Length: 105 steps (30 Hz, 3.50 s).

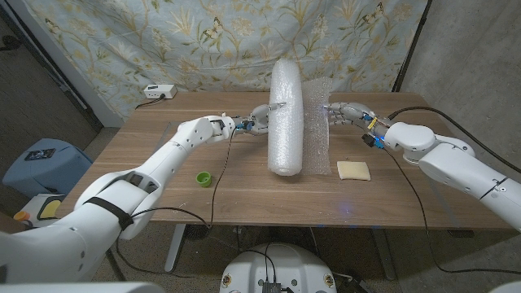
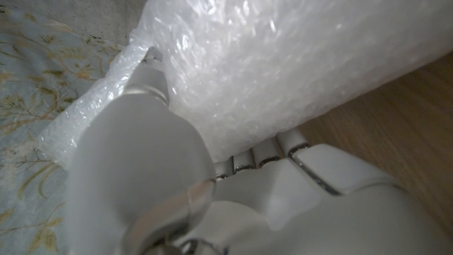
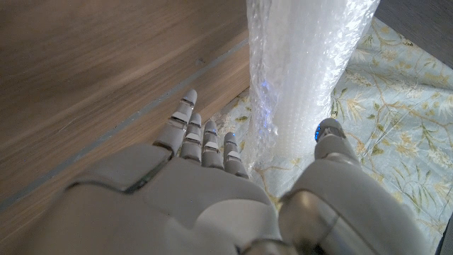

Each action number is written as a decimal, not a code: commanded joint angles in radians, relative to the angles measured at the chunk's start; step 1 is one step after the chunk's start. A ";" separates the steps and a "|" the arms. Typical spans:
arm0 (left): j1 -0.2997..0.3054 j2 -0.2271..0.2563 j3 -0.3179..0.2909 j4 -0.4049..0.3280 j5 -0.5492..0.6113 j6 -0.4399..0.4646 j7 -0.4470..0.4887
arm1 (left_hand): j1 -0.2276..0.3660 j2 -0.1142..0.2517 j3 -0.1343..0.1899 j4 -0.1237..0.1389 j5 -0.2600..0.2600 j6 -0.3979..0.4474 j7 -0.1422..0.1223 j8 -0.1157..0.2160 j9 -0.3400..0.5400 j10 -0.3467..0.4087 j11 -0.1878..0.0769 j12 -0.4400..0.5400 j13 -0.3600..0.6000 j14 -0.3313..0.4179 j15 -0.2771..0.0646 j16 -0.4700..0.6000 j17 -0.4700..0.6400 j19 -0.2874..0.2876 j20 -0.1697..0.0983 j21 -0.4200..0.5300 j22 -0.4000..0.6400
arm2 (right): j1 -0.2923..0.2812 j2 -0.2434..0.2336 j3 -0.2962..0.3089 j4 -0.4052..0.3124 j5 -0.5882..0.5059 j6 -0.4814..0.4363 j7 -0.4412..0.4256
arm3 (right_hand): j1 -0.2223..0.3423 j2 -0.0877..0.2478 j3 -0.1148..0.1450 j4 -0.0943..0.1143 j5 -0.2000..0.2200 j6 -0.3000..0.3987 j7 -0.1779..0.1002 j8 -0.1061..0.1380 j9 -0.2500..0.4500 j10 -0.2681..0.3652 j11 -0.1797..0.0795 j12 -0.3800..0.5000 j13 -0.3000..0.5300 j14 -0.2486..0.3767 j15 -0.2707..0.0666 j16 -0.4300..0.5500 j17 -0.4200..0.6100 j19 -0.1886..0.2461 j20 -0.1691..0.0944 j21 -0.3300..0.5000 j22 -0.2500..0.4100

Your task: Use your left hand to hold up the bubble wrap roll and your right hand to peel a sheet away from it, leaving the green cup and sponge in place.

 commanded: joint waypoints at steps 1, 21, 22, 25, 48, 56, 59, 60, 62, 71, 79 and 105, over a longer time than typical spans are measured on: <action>-0.017 -0.027 0.002 0.055 0.014 -0.025 -0.038 | 0.086 0.088 0.023 0.006 0.007 0.010 0.002 0.005 0.005 0.009 -0.004 0.000 0.003 0.043 -0.035 0.002 0.005 -0.002 0.002 0.006 0.004 | 0.066 -0.015 -0.047 -0.062 -0.024 -0.129 0.010 | 0.024 -0.015 -0.007 -0.003 0.012 -0.028 0.086 0.003 0.004 0.015 0.003 0.019 0.017 0.023 0.003 0.015 0.012 0.021 0.022 0.008 0.006; -0.028 -0.059 0.004 0.103 0.029 -0.041 -0.077 | 0.088 0.087 0.026 0.003 0.010 0.014 -0.002 0.003 0.008 0.012 -0.008 -0.002 0.010 0.044 -0.038 0.002 0.011 -0.007 0.003 0.014 0.003 | 0.136 0.015 -0.085 -0.077 0.000 -0.271 -0.001 | 0.212 0.062 -0.336 0.035 0.104 -0.055 0.090 0.010 0.017 0.037 0.003 0.095 0.346 0.134 -0.001 0.024 0.202 0.114 0.041 0.006 0.013; -0.027 -0.060 0.003 0.105 0.029 -0.043 -0.079 | 0.087 0.088 0.026 0.004 0.010 0.014 -0.002 0.003 0.008 0.011 -0.007 -0.002 0.010 0.044 -0.038 0.001 0.012 -0.007 0.003 0.015 0.003 | 0.138 0.018 -0.087 -0.077 -0.002 -0.273 -0.006 | 0.223 0.065 -0.342 0.034 0.106 -0.049 0.090 0.010 0.017 0.043 0.003 0.100 0.354 0.145 -0.002 0.026 0.211 0.122 0.042 0.006 0.013; -0.026 -0.063 0.001 0.109 0.031 -0.050 -0.084 | 0.086 0.087 0.025 0.003 0.010 0.015 -0.003 0.003 0.008 0.011 -0.007 -0.003 0.011 0.045 -0.037 0.002 0.012 -0.008 0.002 0.016 0.003 | 0.157 0.026 -0.097 -0.070 0.003 -0.295 0.003 | 0.262 0.083 -0.349 0.031 0.102 -0.008 0.091 0.014 0.020 0.066 0.002 0.116 0.370 0.178 -0.005 0.032 0.239 0.141 0.039 0.011 0.016; -0.045 -0.094 -0.009 0.187 0.035 -0.074 -0.137 | 0.084 0.084 0.025 0.003 0.011 0.019 -0.008 0.000 0.011 0.016 -0.015 -0.004 0.018 0.047 -0.039 0.001 0.019 -0.018 0.003 0.023 0.002 | 0.240 0.059 -0.162 -0.058 -0.021 -0.418 -0.016 | 0.323 0.098 -0.339 0.019 0.108 0.064 0.092 0.023 0.024 0.162 0.000 0.184 0.405 0.331 -0.060 0.101 0.280 0.249 0.001 0.042 0.019; -0.058 -0.111 -0.013 0.228 0.039 -0.082 -0.161 | 0.080 0.083 0.025 0.005 0.011 0.020 -0.009 -0.001 0.013 0.014 -0.016 -0.005 0.021 0.047 -0.039 0.000 0.020 -0.019 0.003 0.027 0.002 | 0.257 0.068 -0.179 -0.065 -0.035 -0.445 -0.027 | 0.443 0.105 -0.312 0.000 0.124 0.172 0.093 0.041 0.033 0.267 -0.002 0.284 0.471 0.465 -0.159 0.190 0.348 0.341 -0.046 0.070 0.027; -0.059 -0.115 -0.016 0.237 0.040 -0.084 -0.169 | 0.081 0.085 0.026 0.005 0.011 0.020 -0.007 -0.002 0.014 0.015 -0.014 -0.005 0.021 0.046 -0.038 0.000 0.022 -0.020 0.003 0.028 0.002 | 0.259 0.070 -0.185 -0.069 -0.043 -0.450 -0.033 | 0.483 0.104 -0.305 0.000 0.125 0.224 0.092 0.050 0.037 0.314 -0.008 0.323 0.491 0.511 -0.199 0.219 0.373 0.383 -0.078 0.087 0.029; -0.060 -0.115 -0.017 0.239 0.041 -0.084 -0.171 | 0.080 0.085 0.026 0.005 0.011 0.021 -0.008 -0.002 0.014 0.015 -0.014 -0.005 0.022 0.046 -0.039 0.000 0.022 -0.021 0.004 0.028 0.001 | 0.259 0.073 -0.184 -0.071 -0.043 -0.458 -0.040 | 0.493 0.105 -0.302 0.000 0.125 0.237 0.092 0.052 0.038 0.328 -0.011 0.334 0.496 0.527 -0.206 0.228 0.380 0.394 -0.086 0.091 0.030; -0.059 -0.116 -0.019 0.240 0.041 -0.085 -0.173 | 0.081 0.085 0.027 0.005 0.011 0.019 -0.008 -0.003 0.014 0.015 -0.014 -0.006 0.022 0.047 -0.038 0.000 0.022 -0.022 0.004 0.029 0.001 | 0.260 0.073 -0.187 -0.076 -0.048 -0.464 -0.046 | 0.504 0.106 -0.301 0.004 0.124 0.265 0.092 0.058 0.040 0.358 -0.025 0.355 0.504 0.558 -0.227 0.243 0.391 0.419 -0.098 0.102 0.031; -0.060 -0.126 -0.028 0.269 0.038 -0.087 -0.198 | 0.078 0.084 0.026 0.005 0.011 0.020 -0.009 -0.004 0.016 0.015 -0.015 -0.007 0.025 0.050 -0.038 -0.001 0.023 -0.021 0.003 0.033 0.001 | 0.270 0.071 -0.198 -0.099 -0.057 -0.500 -0.050 | 0.551 0.111 -0.291 0.008 0.118 0.386 0.088 0.083 0.050 0.484 -0.092 0.442 0.538 0.688 -0.307 0.291 0.427 0.530 -0.172 0.154 0.036; -0.059 -0.134 -0.034 0.282 0.038 -0.091 -0.201 | 0.069 0.083 0.026 0.009 0.011 0.022 -0.010 -0.005 0.017 0.016 -0.015 -0.007 0.028 0.044 -0.037 -0.007 0.022 -0.028 0.003 0.035 0.001 | 0.286 0.068 -0.217 -0.118 -0.069 -0.548 -0.048 | 0.577 0.118 -0.281 0.009 0.112 0.441 0.086 0.094 0.057 0.535 -0.121 0.478 0.553 0.747 -0.338 0.293 0.432 0.591 -0.199 0.185 0.036; -0.134 -0.224 -0.076 0.538 0.059 -0.161 -0.342 | 0.034 0.077 0.024 0.017 0.010 -0.038 -0.002 -0.039 0.023 -0.063 0.000 -0.050 0.030 -0.039 0.008 -0.063 0.011 -0.090 0.035 0.031 -0.002 | 0.334 0.070 -0.254 -0.123 -0.081 -0.618 -0.025 | 0.668 0.156 -0.243 0.009 0.079 0.624 0.028 0.144 0.082 0.711 -0.209 0.551 0.540 0.939 -0.429 0.313 0.479 0.724 -0.284 0.271 0.036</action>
